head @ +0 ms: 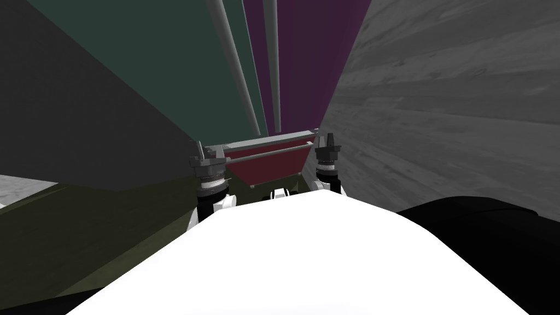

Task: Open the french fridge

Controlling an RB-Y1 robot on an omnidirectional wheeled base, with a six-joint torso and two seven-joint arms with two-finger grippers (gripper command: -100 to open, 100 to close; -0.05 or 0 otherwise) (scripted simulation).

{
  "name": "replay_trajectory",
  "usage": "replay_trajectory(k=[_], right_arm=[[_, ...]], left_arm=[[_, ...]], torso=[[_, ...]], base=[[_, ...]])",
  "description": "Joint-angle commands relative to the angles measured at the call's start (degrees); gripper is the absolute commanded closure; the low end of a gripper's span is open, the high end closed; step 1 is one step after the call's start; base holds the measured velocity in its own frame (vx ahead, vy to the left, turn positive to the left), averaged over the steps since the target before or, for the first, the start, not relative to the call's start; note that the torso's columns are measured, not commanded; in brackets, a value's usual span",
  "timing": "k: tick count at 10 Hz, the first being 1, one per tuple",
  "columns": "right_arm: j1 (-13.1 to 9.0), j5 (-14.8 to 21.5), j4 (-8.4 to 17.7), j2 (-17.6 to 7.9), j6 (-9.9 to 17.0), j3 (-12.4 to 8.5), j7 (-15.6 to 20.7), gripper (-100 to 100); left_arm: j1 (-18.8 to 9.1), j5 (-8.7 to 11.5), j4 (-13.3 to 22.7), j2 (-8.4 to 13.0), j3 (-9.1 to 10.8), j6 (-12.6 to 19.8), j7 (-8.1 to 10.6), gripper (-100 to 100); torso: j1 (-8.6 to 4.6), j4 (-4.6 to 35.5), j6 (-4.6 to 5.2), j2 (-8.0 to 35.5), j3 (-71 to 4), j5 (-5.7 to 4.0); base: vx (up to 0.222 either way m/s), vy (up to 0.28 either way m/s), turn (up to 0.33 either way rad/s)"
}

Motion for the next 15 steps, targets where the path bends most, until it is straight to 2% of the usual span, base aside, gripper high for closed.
replay_trajectory(k=[1,9,10,15], right_arm=[[0.0,0.0,0.0,0.0,0.0,0.0,0.0,0],[0.0,0.0,0.0,0.0,0.0,0.0,0.0,0],[0.0,0.0,0.0,0.0,0.0,0.0,0.0,0],[0.0,0.0,0.0,0.0,0.0,0.0,0.0,0]], left_arm=[[0.5,-1.3,-0.6,2.7,0.50,2.6,0.47,-100],[1.6,-5.0,-1.9,10.4,2.42,10.5,2.05,-100],[1.8,-5.8,-2.1,12.3,2.84,12.2,2.40,-100],[2.4,-7.8,-2.7,17.2,3.84,16.4,3.21,-100]], torso=[[0.02,0.0,0.00,0.0,0.0,0.01],[0.02,0.0,0.00,0.0,0.0,0.01],[0.02,0.0,0.00,0.0,0.0,0.01],[0.03,0.0,0.00,0.0,0.0,0.01]], base=[[0.038,-0.035,-0.043],[0.036,-0.034,-0.045],[0.051,-0.043,-0.065],[0.035,-0.030,-0.041]])
